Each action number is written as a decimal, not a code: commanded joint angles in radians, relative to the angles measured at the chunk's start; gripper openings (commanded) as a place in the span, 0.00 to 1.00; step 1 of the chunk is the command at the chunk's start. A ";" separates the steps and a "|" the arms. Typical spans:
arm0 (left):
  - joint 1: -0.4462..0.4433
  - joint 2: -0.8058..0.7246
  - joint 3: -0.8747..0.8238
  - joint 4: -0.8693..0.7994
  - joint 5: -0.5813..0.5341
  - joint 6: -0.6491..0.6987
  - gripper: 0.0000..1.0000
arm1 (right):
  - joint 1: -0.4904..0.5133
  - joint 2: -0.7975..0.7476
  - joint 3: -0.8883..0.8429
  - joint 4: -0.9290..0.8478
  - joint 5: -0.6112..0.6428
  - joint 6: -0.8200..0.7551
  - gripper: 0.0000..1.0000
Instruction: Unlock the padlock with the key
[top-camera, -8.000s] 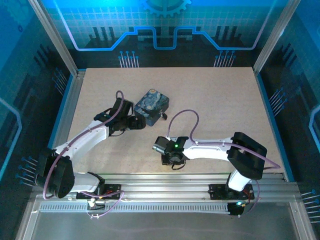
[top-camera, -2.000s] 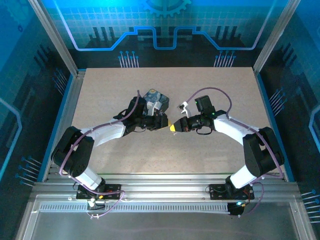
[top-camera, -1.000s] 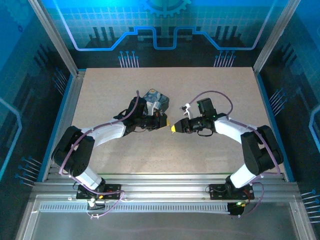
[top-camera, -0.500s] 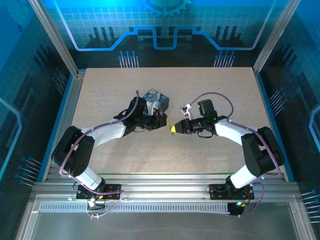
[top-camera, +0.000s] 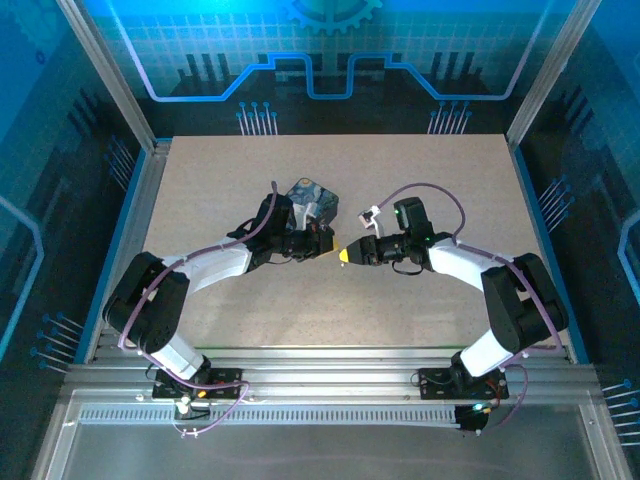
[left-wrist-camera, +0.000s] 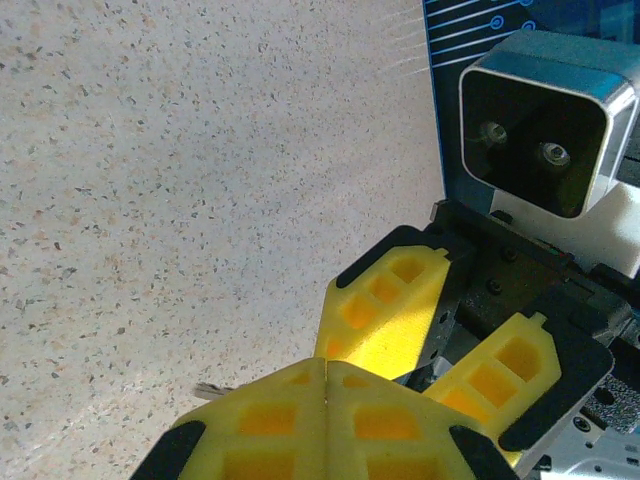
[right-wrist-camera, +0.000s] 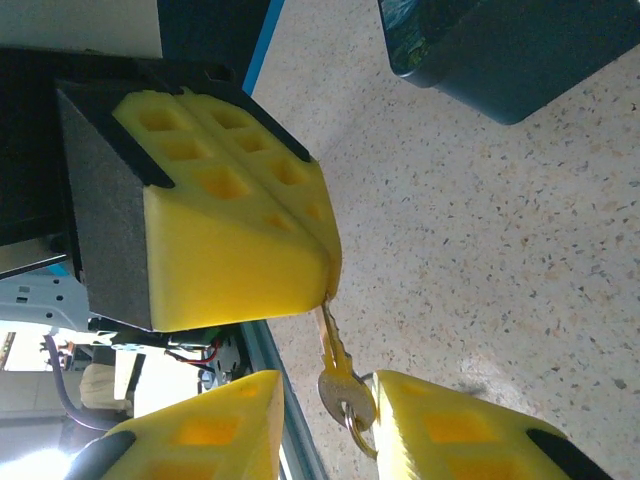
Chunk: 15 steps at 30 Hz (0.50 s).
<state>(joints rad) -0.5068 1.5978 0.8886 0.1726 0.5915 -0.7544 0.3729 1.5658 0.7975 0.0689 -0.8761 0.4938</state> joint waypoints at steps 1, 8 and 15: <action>0.004 -0.021 0.019 0.046 0.016 -0.026 0.00 | 0.011 0.017 -0.020 0.031 -0.025 0.005 0.30; 0.007 -0.027 0.008 0.066 0.018 -0.042 0.00 | 0.012 0.023 -0.029 0.045 -0.023 0.009 0.25; 0.008 -0.030 -0.005 0.079 0.019 -0.046 0.00 | 0.009 0.004 -0.043 0.044 0.006 0.001 0.09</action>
<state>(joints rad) -0.5030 1.5978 0.8883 0.2161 0.5922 -0.7876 0.3729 1.5764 0.7723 0.1070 -0.8742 0.5068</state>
